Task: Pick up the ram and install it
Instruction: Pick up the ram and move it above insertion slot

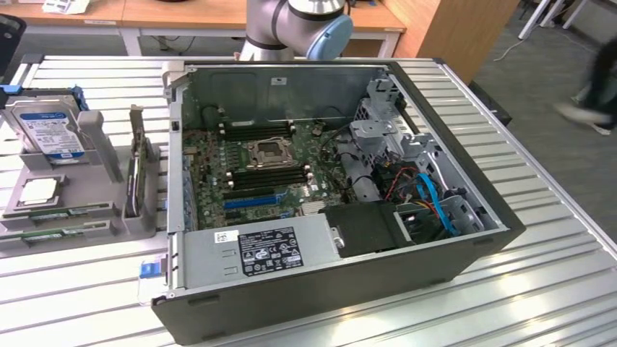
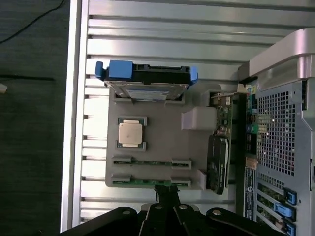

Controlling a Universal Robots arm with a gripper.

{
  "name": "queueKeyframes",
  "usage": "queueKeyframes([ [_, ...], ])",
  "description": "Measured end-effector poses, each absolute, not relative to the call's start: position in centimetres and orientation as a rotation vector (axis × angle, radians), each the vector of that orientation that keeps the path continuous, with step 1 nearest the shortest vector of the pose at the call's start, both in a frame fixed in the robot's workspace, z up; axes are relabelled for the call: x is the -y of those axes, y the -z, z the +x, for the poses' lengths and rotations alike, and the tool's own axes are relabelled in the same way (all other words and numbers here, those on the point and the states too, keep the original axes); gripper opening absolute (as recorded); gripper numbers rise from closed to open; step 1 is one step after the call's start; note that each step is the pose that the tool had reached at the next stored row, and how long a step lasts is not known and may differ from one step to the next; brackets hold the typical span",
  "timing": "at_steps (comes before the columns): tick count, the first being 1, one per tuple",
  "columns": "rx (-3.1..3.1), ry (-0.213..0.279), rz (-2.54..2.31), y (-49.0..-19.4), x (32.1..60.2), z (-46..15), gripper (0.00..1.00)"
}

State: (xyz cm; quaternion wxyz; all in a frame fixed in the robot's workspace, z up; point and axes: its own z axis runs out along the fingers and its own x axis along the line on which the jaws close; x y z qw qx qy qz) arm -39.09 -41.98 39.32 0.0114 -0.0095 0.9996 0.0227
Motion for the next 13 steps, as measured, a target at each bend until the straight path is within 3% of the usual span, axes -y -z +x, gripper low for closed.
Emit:
queueKeyframes([
  [13, -3.106, -0.074, -0.315, -39.32, 41.98, -39.09, 0.1],
])
